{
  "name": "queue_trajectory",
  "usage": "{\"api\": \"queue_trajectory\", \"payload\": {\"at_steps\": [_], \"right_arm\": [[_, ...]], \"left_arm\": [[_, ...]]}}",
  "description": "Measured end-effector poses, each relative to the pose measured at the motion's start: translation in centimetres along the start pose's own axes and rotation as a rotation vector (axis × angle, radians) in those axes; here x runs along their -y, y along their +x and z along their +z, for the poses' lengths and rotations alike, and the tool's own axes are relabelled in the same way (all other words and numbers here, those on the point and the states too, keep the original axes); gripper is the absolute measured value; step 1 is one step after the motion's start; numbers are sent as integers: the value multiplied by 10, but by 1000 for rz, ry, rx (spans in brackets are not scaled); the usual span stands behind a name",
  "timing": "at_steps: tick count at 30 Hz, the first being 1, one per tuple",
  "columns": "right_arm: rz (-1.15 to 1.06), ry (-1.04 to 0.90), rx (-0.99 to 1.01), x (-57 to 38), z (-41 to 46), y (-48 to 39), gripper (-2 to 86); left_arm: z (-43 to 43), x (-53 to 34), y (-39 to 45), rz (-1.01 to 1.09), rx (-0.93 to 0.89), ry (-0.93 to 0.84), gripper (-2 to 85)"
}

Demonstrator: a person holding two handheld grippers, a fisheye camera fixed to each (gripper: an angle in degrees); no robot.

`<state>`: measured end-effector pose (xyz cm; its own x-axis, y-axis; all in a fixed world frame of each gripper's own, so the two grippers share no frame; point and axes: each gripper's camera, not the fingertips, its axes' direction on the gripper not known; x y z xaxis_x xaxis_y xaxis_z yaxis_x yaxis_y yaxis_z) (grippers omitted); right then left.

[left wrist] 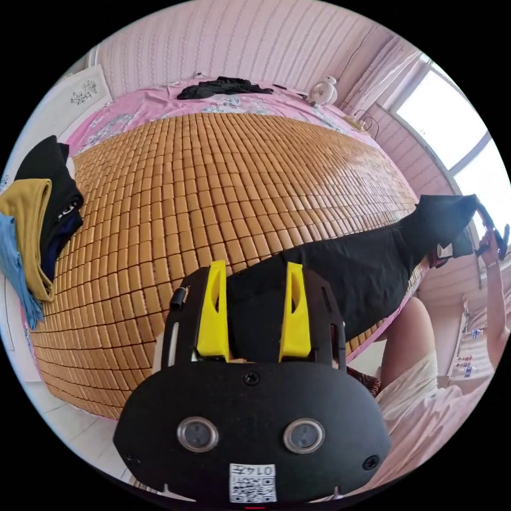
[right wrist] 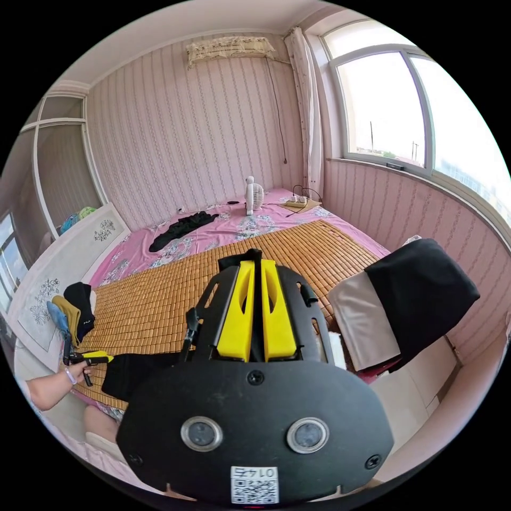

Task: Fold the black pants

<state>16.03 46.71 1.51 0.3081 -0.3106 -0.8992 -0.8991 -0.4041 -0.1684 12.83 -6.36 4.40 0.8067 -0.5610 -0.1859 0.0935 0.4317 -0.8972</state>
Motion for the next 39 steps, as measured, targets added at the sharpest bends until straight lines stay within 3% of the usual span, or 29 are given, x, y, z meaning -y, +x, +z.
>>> {"api": "queue_trajectory", "payload": {"at_steps": [2,3,8,10,14,17,20,23,32,39], "right_arm": [[-51,-26,-8,5,-2,0,12],[-64,-32,-10,7,-2,0,12],[-34,31,-13,28,-10,17,11],[-1,6,8,37,-6,28,11],[14,-48,-27,31,14,62,9],[131,-135,1,-10,50,95,6],[269,-336,-12,-67,95,116,4],[262,-446,-39,-104,114,113,5],[159,-459,-191,-105,115,108,43],[-157,-452,-13,-85,172,22,80]], "left_arm": [[24,3,12,18,105,-117,112],[20,0,22,88,166,-66,90],[-14,-4,26,260,125,-142,32],[-55,-8,9,226,99,-44,26],[-200,-43,-36,147,102,316,31],[-270,-100,-65,80,205,508,38],[-266,-140,-108,-60,223,397,38],[-242,-172,-137,-183,198,265,37],[-268,-197,-144,-189,240,258,36],[-302,-208,-140,-140,282,277,35]]}}
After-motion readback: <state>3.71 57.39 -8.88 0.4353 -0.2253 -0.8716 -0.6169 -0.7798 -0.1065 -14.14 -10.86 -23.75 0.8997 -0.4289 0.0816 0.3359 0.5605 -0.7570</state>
